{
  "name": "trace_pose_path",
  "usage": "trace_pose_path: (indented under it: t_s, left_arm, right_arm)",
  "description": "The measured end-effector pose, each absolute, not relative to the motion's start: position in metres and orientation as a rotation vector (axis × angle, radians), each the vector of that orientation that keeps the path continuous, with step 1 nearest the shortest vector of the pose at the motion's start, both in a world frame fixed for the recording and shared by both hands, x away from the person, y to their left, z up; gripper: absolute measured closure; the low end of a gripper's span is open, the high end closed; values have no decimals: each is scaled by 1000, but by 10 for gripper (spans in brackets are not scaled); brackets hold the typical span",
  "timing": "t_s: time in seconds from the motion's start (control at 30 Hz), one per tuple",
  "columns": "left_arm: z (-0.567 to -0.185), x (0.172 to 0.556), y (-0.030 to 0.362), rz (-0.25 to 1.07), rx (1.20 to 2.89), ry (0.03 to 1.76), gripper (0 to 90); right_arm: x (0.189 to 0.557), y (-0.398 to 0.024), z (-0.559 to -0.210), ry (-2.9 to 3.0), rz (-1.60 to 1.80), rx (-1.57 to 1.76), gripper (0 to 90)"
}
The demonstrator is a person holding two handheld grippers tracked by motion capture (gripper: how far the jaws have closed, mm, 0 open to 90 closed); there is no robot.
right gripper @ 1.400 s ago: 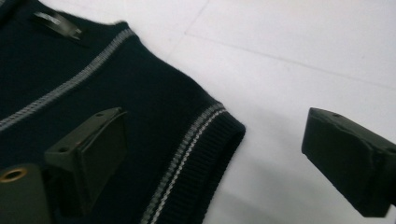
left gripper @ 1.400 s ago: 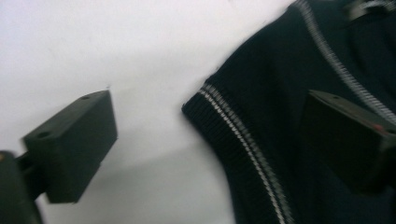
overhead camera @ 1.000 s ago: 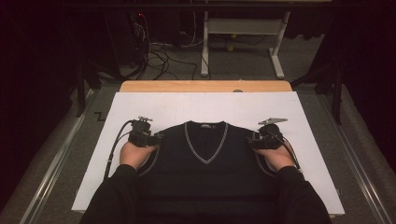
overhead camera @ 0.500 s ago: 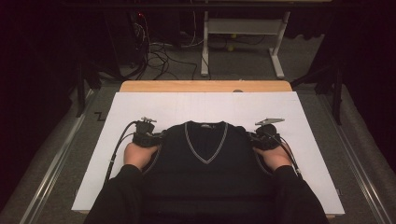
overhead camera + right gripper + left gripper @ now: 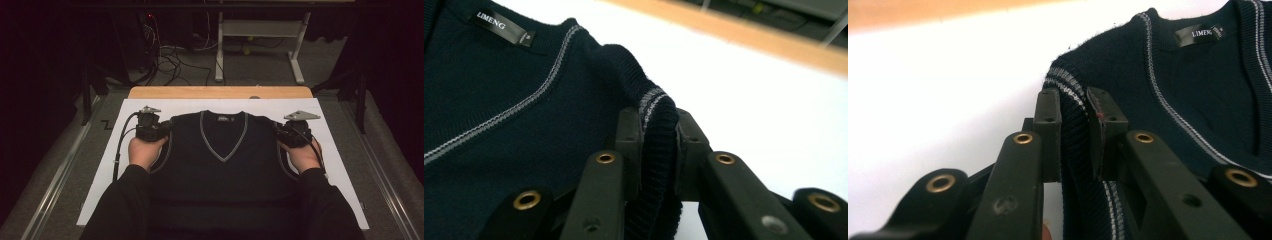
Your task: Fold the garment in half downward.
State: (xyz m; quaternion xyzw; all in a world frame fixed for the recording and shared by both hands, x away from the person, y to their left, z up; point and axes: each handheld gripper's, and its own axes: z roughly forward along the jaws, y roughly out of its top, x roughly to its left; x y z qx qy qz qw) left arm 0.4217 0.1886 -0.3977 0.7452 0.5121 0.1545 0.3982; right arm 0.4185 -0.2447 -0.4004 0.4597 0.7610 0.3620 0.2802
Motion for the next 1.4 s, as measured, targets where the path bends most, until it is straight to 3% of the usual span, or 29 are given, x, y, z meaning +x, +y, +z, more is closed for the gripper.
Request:
trace_pose_path:
  t_s: [0.43, 0.67, 0.97, 1.4]
  left_arm:
    - [-327, 421, 187, 568, 1750, 1194, 735]
    - [-310, 419, 194, 597, 1717, 1174, 735]
    - [-356, 408, 196, 506, 1785, 1147, 733]
    - [-417, 339, 211, 373, 1838, 1058, 732]
  right_arm:
    - [417, -248, -320, 1849, 1105, 1101, 777]
    - [414, -244, -303, 1819, 1130, 1056, 777]
    - [409, -243, -340, 1904, 1122, 1078, 776]
    - [340, -259, -406, 1985, 1197, 1015, 776]
